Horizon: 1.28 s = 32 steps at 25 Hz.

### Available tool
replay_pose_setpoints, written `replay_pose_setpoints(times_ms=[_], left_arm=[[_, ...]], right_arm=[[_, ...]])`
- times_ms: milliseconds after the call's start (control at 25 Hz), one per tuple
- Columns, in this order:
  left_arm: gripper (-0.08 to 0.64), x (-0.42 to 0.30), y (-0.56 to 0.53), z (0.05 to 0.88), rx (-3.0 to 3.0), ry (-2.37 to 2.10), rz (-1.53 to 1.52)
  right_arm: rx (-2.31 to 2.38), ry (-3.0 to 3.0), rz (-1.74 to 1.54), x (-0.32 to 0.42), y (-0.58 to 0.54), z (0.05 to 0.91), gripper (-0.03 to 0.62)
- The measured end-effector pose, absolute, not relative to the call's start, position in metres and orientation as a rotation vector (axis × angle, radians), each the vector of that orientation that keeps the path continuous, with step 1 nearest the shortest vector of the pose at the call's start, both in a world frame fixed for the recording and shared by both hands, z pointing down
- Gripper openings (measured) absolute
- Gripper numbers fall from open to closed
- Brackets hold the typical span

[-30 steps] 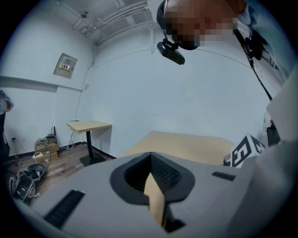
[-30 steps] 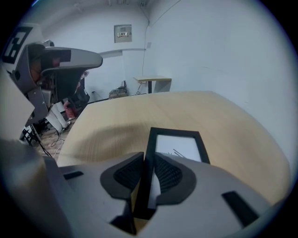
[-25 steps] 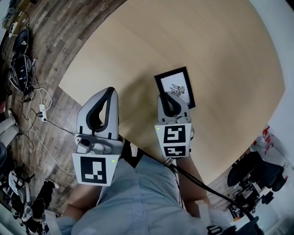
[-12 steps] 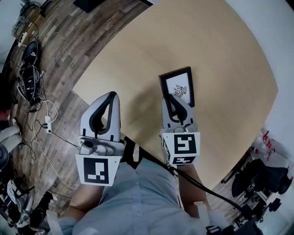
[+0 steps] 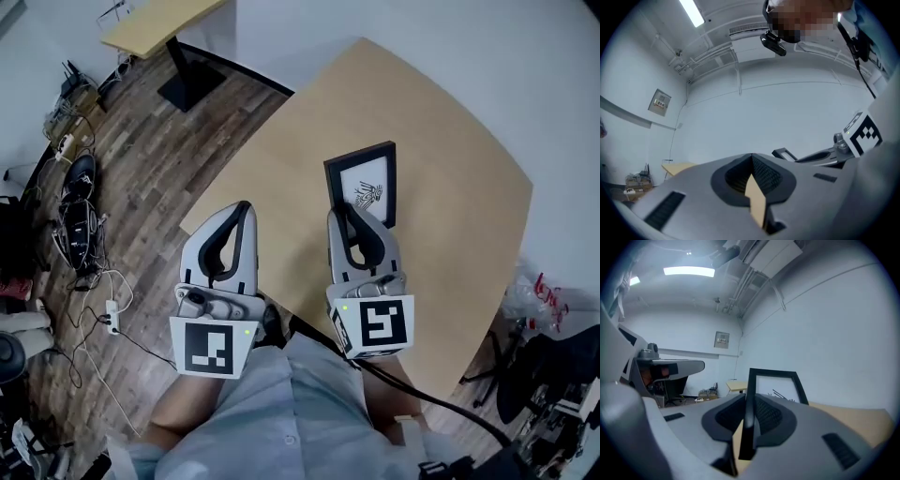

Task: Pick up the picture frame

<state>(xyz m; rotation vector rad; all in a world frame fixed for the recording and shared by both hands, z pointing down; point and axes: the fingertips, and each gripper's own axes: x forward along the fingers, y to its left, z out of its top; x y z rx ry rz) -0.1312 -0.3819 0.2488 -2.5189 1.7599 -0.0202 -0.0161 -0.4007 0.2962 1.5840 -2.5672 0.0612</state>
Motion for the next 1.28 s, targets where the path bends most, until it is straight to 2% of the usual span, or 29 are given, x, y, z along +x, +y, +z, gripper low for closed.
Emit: replay_pose_setpoints(times_ms=[360, 1280], left_arm=[[0.002, -0.129, -0.365, 0.199, -2.457, 1.662, 0.127], [0.002, -0.137, -0.354, 0.181, -2.433, 1.612, 0.191]], right_arm=[[1.714, -2.64, -0.218, -0.019, -0.376, 0.216, 0.06], [1.743, -2.618, -0.33, -0.031, -0.354, 0.196, 0.058]])
